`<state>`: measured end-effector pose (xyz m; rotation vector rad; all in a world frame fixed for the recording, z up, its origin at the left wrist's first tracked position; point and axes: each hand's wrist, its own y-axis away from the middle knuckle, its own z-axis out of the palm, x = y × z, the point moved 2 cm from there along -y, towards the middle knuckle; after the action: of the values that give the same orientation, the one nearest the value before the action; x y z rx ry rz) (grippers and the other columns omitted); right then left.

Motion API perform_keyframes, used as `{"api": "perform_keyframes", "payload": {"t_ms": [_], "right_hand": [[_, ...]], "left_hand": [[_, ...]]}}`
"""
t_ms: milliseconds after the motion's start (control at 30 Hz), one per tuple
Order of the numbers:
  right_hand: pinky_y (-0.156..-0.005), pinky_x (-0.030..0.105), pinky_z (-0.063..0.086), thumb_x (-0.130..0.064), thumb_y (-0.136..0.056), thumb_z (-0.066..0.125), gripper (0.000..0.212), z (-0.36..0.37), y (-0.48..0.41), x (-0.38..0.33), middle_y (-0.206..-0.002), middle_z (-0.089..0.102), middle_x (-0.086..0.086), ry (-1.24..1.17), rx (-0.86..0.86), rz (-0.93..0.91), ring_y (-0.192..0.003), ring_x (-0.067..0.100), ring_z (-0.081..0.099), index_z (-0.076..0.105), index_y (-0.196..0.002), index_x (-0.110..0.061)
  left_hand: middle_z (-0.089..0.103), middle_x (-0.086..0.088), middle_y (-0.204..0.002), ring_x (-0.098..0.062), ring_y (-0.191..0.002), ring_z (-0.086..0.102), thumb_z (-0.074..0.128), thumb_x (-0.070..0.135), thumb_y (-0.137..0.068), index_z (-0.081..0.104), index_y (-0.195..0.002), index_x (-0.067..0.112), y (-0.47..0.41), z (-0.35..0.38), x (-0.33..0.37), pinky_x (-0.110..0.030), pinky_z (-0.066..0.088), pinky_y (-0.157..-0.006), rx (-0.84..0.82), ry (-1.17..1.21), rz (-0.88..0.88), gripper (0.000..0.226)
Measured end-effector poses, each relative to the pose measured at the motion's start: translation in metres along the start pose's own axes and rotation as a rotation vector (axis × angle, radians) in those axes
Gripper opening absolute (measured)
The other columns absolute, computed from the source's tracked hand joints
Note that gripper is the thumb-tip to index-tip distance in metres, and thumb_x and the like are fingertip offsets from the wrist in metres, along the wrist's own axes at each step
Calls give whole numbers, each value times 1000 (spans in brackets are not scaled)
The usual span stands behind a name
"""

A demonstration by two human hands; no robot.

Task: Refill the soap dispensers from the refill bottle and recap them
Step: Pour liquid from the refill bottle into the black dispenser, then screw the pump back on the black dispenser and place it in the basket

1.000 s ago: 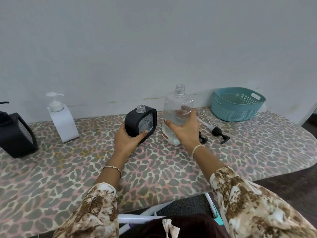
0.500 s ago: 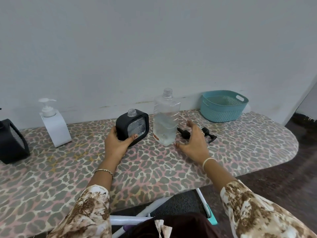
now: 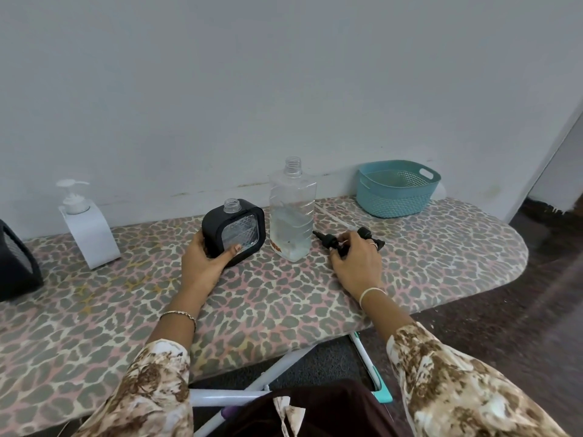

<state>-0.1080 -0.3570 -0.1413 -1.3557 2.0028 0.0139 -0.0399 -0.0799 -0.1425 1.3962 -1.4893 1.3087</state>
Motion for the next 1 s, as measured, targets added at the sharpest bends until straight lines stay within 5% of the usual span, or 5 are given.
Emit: {"api": "perform_keyframes", "payload": {"t_ms": [233, 367, 667, 1000], "right_hand": [[-85, 28, 53, -15, -78, 77, 26, -10, 4, 2, -90, 65, -9, -528, 84, 242, -87, 9, 61, 66, -101, -20], [-90, 30, 55, -11, -74, 81, 34, -19, -2, 0, -101, 71, 7, -855, 154, 438, -92, 15, 66, 69, -105, -8], [-88, 44, 56, -20, -85, 72, 5, -77, -5, -42, -92, 73, 7, -1134, 238, 204, -92, 24, 71, 69, -89, -20], [-85, 42, 58, -15, -87, 70, 10, -76, -13, -117, -89, 72, 11, -1307, 99, 61, -83, 21, 69, 68, -94, -7]], "left_hand": [[59, -10, -130, -26, -118, 57, 80, 25, -77, 45, -138, 11, 6, -1, 6, -31, 44, -96, 14, -115, 29, 72], [60, -9, -129, -25, -115, 59, 79, 25, -79, 45, -138, 12, 8, -2, 6, -29, 46, -93, 5, -127, 31, 70], [59, -11, -131, -26, -118, 57, 76, 22, -81, 43, -140, 12, 14, -1, 11, -31, 43, -97, 4, -155, 11, 69], [58, -9, -133, -25, -122, 55, 72, 18, -85, 43, -142, 11, 12, -7, 7, -37, 43, -104, -44, -133, -22, 64]]}}
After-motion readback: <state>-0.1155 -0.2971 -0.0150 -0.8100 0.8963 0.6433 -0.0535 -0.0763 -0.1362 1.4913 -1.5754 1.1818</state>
